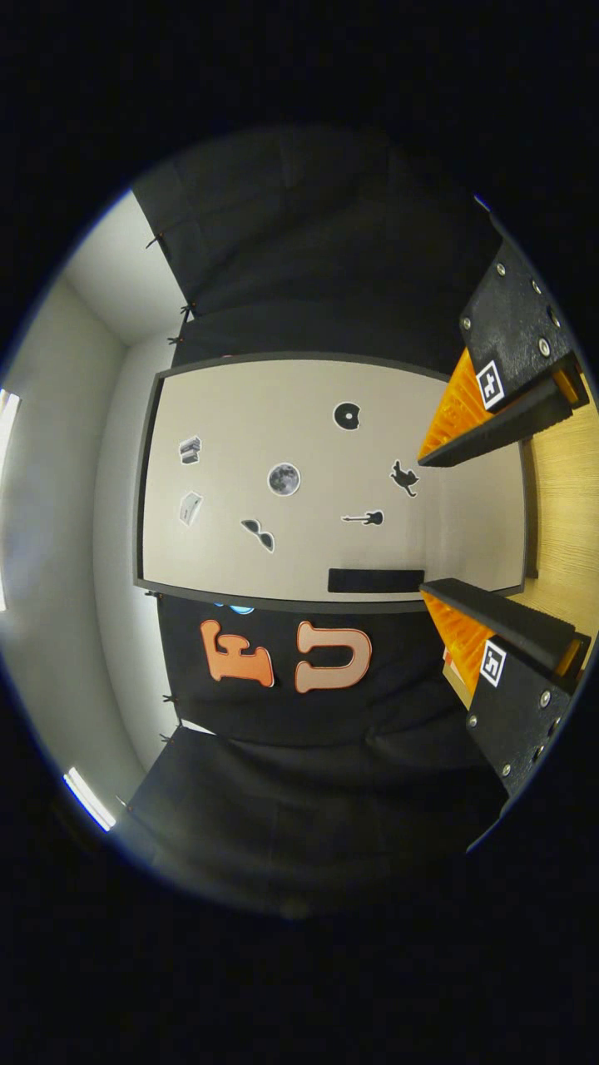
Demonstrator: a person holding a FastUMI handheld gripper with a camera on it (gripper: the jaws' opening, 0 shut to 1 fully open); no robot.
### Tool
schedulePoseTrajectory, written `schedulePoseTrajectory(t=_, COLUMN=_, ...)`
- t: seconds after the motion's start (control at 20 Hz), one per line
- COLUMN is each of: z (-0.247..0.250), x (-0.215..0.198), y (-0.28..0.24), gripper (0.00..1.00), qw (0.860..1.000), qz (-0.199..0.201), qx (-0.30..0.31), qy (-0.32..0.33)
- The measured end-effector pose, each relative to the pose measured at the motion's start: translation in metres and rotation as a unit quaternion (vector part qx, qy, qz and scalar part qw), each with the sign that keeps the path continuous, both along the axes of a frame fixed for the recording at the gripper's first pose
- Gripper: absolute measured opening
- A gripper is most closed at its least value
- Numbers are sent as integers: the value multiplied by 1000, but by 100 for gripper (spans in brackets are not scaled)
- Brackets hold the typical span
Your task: Open the shoe cabinet door, grab the shoes and put them into the shoe cabinet, then close the shoe cabinet door.
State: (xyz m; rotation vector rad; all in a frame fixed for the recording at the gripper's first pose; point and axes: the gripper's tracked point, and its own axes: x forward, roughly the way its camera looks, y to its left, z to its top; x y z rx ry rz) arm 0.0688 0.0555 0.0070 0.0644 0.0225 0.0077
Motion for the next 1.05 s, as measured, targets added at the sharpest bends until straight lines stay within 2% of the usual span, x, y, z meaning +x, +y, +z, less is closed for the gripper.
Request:
schedulePoseTrajectory(t=0.45, z=5, x=-54, y=-15, gripper=85, qw=1000, qz=-21, qx=11, qy=1)
schedulePoseTrajectory(t=1.05, z=0, x=-66, y=-19, gripper=86, qw=1000, qz=-23, qx=8, qy=4)
